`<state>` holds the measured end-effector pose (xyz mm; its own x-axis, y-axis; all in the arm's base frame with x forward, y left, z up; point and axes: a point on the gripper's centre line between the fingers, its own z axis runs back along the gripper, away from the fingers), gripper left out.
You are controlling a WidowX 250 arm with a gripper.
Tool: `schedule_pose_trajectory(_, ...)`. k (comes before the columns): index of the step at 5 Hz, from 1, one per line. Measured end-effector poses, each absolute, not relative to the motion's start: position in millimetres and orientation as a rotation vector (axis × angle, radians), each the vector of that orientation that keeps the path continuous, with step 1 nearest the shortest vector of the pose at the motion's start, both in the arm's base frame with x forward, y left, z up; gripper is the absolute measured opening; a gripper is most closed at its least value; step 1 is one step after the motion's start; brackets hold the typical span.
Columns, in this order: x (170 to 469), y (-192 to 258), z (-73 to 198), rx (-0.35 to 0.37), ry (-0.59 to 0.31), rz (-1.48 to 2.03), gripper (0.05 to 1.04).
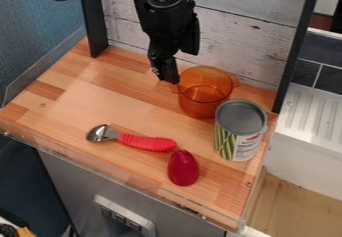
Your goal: Take the red-handled spoon and move the red object to the center of the wooden table
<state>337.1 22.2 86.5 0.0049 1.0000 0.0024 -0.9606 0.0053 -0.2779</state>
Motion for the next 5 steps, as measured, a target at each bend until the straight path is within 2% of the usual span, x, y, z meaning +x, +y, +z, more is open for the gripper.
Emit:
schedule_pose_trajectory(1,334,22,77,-0.201,-0.198,1.562,1.0)
schedule_pose_trajectory(2,315,26,74,-0.2,-0.192,1.612,1.0)
schedule_pose_trajectory(3,304,29,80,-0.207,-0.213,1.641,1.0)
schedule_pose_trajectory(5,276,36,61,-0.135,-0.207,1.718,1.0)
